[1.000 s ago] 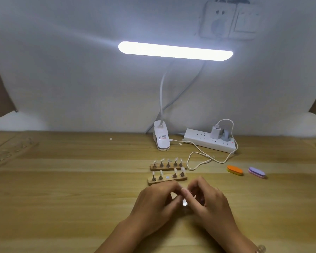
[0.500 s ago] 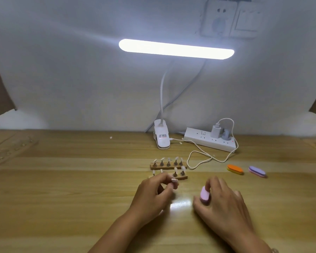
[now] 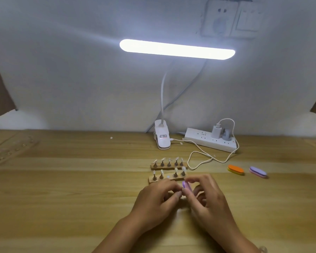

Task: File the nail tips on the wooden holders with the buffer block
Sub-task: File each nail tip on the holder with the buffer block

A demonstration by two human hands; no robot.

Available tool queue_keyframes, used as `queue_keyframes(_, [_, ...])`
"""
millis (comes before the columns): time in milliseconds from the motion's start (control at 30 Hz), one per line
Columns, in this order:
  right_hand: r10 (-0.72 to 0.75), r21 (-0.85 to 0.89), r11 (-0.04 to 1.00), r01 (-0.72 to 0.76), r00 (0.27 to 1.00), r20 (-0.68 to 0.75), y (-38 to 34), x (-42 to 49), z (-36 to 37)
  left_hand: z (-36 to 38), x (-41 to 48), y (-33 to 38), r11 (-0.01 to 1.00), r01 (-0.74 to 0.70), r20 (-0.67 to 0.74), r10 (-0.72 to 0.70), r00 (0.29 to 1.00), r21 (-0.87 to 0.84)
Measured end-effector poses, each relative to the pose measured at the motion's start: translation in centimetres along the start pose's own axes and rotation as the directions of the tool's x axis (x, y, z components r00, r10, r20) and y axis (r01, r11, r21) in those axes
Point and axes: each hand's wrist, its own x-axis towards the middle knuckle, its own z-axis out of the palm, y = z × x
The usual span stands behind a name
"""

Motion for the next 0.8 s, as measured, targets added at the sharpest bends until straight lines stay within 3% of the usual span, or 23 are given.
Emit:
queue_keyframes(267, [-0.072,-0.005,0.997,0.073,0.987,0.145,0.20,-0.37,-0.50,-0.07,0.11,-0.11,1.000,0.010,-0.052,-0.011,0.999,-0.030])
queue_keyframes(500, [-0.076,0.032,0.997,0.073,0.992,0.106,0.13,-0.51,-0.27,-0.03,0.23,-0.41,0.999,0.021,-0.045,-0.023,0.999,-0.043])
queue_keyframes(633, [0.026,0.016,1.000,-0.026,0.999,0.019,0.70,0.13,-0.46,0.28,0.12,-0.66,0.999,-0.002,0.003,0.002,1.000,0.037])
queue_keyframes(733, [-0.101,-0.085,0.990,0.109,0.991,0.091,0.42,-0.46,-0.14,0.14,0.25,-0.78,1.000,0.017,0.017,-0.017,1.000,-0.002])
queue_keyframes(800, [-0.078,-0.056,0.995,0.085,0.991,0.109,0.56,-0.20,-0.17,0.04,0.36,-0.70,1.000,0.022,0.014,-0.022,1.000,-0.013])
